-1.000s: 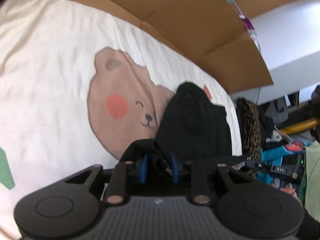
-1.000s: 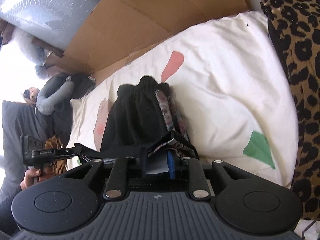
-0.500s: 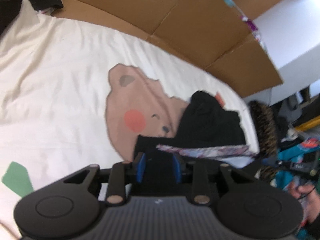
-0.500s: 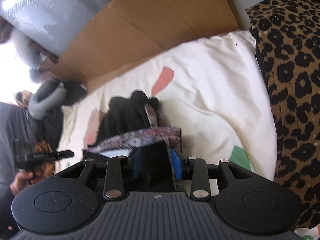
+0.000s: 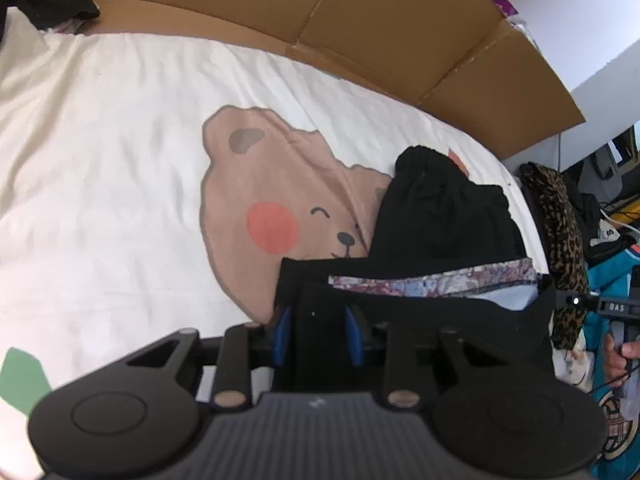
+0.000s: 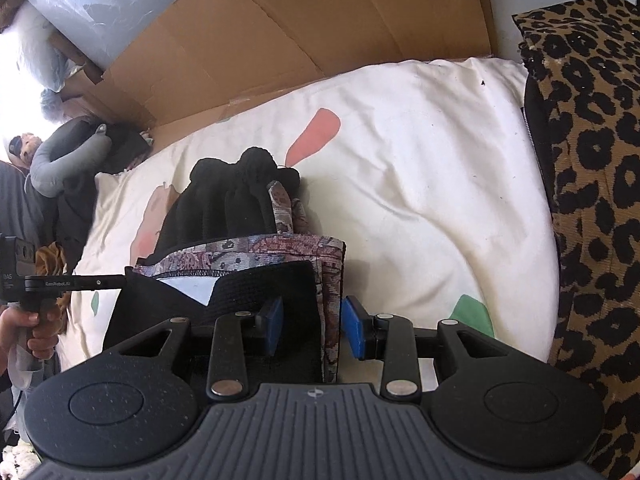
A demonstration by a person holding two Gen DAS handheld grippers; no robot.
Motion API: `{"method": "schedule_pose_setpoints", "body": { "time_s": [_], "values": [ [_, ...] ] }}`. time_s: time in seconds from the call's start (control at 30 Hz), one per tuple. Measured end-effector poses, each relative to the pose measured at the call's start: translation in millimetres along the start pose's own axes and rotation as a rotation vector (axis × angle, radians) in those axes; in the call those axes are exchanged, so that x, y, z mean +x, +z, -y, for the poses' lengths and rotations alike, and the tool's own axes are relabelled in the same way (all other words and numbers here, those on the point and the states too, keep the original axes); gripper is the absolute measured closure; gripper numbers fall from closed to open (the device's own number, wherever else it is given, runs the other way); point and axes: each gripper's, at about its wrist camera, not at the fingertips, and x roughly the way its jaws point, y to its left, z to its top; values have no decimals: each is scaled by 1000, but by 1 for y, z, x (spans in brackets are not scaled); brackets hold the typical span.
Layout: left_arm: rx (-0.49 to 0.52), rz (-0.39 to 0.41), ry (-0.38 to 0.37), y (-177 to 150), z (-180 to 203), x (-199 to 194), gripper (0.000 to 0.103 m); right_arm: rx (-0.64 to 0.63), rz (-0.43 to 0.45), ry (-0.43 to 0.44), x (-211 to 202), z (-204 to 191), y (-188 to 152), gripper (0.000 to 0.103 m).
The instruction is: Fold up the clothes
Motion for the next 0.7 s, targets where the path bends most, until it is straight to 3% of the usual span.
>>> {"method": "schedule_pose_setpoints", "body": {
  "time_s": [0.1, 0.2, 0.3, 0.4, 0.7],
  "values": [
    [-1, -2, -11, 1, 0, 5, 75, -15, 4, 7, 2, -2, 2, 65],
    [17, 7, -15, 1, 3, 7, 91, -33, 4, 20, 6, -6, 3, 66],
    [26, 10, -5, 0, 4, 6, 98, -48, 1, 22, 12, -9, 4, 72],
    [29, 18, 8, 0, 4, 3, 99, -29, 16, 26, 14, -7, 5, 95],
    [16, 82, 27, 8, 3, -12, 100, -3, 82, 13, -11, -1, 12, 99]
  ]
}}
